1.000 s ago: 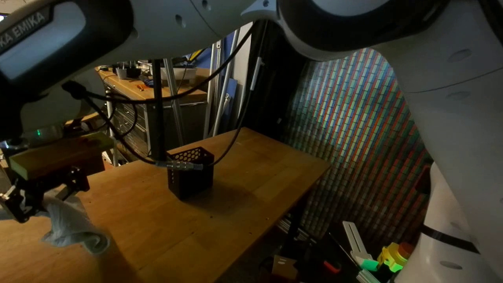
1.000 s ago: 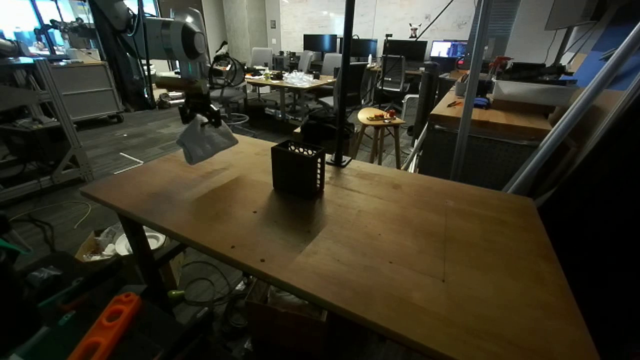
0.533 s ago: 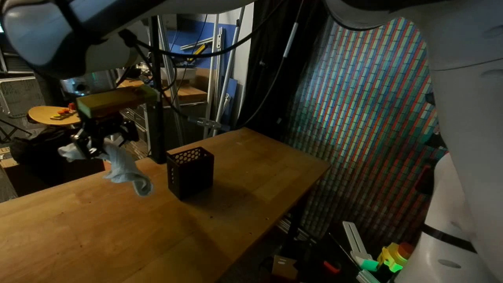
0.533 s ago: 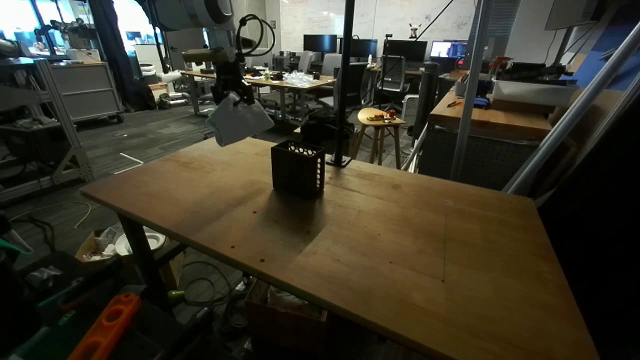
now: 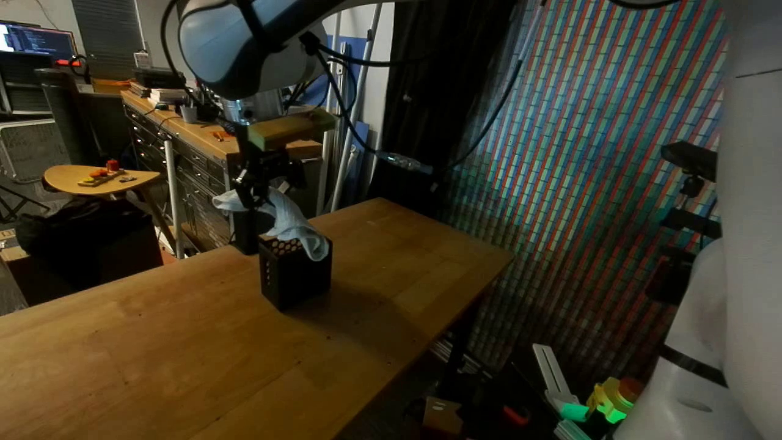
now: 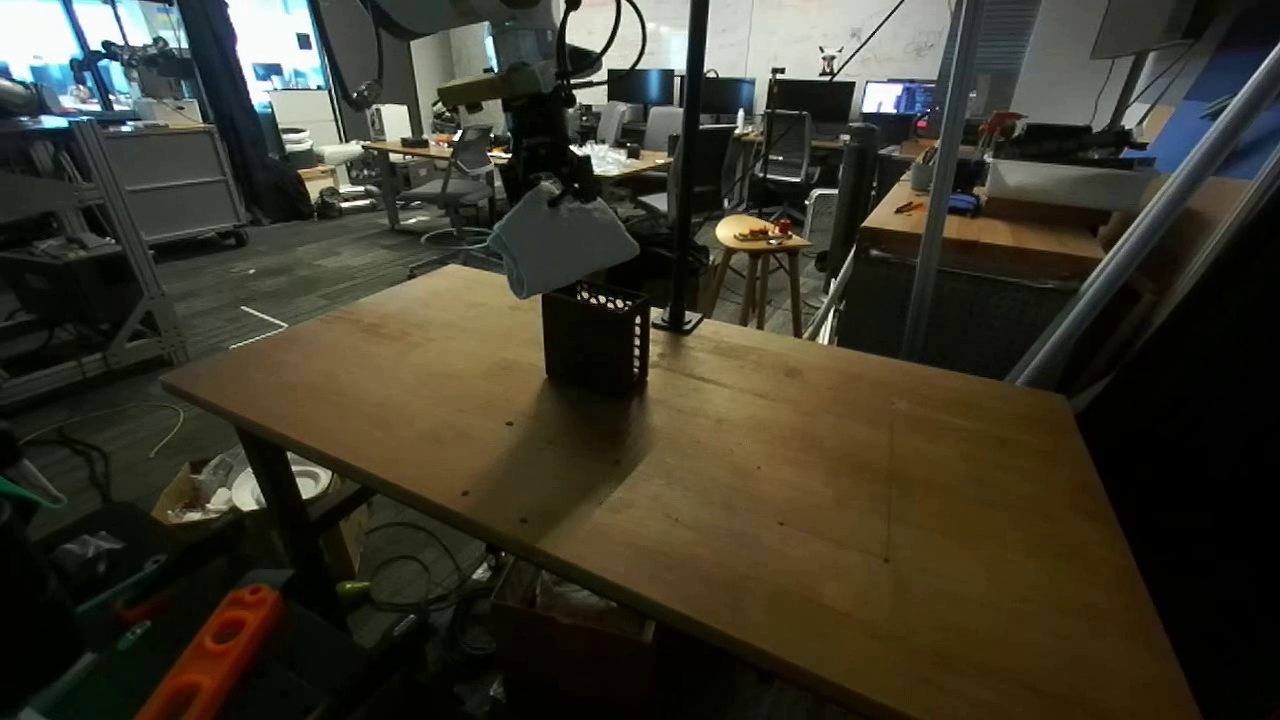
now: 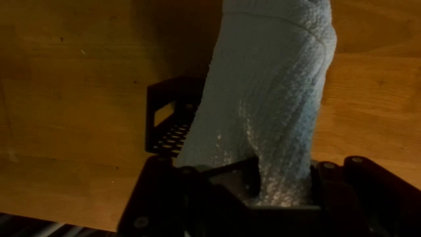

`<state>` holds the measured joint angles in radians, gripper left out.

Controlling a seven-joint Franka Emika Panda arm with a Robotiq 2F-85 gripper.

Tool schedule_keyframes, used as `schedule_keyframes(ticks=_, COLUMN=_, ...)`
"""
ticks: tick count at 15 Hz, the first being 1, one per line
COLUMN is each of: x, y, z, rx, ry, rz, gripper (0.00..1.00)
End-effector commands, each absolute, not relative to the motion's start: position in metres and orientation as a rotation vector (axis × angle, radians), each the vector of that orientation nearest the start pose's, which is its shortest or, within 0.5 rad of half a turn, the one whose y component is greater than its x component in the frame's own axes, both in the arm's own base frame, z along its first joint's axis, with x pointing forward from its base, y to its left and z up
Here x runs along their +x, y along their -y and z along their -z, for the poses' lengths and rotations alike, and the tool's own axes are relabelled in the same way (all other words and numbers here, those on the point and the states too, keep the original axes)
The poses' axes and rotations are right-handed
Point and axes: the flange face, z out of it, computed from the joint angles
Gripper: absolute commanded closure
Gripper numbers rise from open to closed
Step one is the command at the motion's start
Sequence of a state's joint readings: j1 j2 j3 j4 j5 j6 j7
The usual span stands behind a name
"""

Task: Put the towel in the box

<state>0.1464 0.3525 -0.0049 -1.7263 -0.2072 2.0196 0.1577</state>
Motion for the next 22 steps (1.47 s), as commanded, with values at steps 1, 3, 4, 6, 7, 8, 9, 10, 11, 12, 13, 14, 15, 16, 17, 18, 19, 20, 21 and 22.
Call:
schedule_keyframes(ticks=1, x=0.631, y=-0.051, z=-0.382, rx=-3.342, ry=0.161, rz=-0.020, gripper=1.00)
schedule_keyframes(ticks=3, x=0.636, y=-0.039, z=-0.380, rx=-3.339, ry=0.164, rz=-0.007, gripper=1.00)
schedule_keyframes(ticks=4, x=0.638, y=-0.035, z=-0.378, rx=-3.338, ry=0.164, rz=-0.002, gripper=1.00)
schedule_keyframes(ticks=6, x=0.644, y=-0.027, z=-0.373, rx=-3.326, ry=0.160, rz=0.019, gripper=1.00)
schedule_keyframes(ticks=7, x=0.647, y=-0.024, z=-0.369, rx=-3.317, ry=0.161, rz=0.032, gripper=1.00)
schedule_keyframes(ticks=8, x=0.648, y=-0.022, z=-0.365, rx=-3.312, ry=0.160, rz=0.033, gripper=1.00)
schedule_keyframes(ticks=9, x=0.650, y=-0.021, z=-0.359, rx=-3.304, ry=0.158, rz=0.038, gripper=1.00)
schedule_keyframes(ticks=10, x=0.651, y=-0.021, z=-0.355, rx=-3.296, ry=0.157, rz=0.038, gripper=1.00)
schedule_keyframes(ticks=11, x=0.653, y=-0.022, z=-0.348, rx=-3.284, ry=0.153, rz=0.040, gripper=1.00)
schedule_keyframes(ticks=12, x=0.654, y=-0.024, z=-0.339, rx=-3.271, ry=0.148, rz=0.037, gripper=1.00)
schedule_keyframes(ticks=13, x=0.656, y=-0.027, z=-0.332, rx=-3.255, ry=0.144, rz=0.041, gripper=1.00)
schedule_keyframes(ticks=14, x=0.656, y=-0.029, z=-0.323, rx=-3.237, ry=0.136, rz=0.037, gripper=1.00)
schedule_keyframes(ticks=15, x=0.657, y=-0.032, z=-0.316, rx=-3.222, ry=0.131, rz=0.035, gripper=1.00)
schedule_keyframes(ticks=16, x=0.658, y=-0.034, z=-0.308, rx=-3.206, ry=0.128, rz=0.031, gripper=1.00)
schedule_keyframes(ticks=17, x=0.658, y=-0.037, z=-0.301, rx=-3.191, ry=0.129, rz=0.022, gripper=1.00)
schedule_keyframes(ticks=18, x=0.657, y=-0.039, z=-0.292, rx=-3.177, ry=0.131, rz=0.013, gripper=1.00)
schedule_keyframes(ticks=19, x=0.657, y=-0.042, z=-0.286, rx=-3.161, ry=0.130, rz=0.007, gripper=1.00)
schedule_keyframes(ticks=20, x=0.656, y=-0.043, z=-0.279, rx=-3.147, ry=0.130, rz=0.002, gripper=1.00)
schedule_keyframes(ticks=21, x=0.655, y=-0.046, z=-0.272, rx=-3.135, ry=0.132, rz=-0.007, gripper=1.00)
schedule_keyframes(ticks=22, x=0.654, y=-0.048, z=-0.267, rx=-3.123, ry=0.137, rz=-0.014, gripper=1.00)
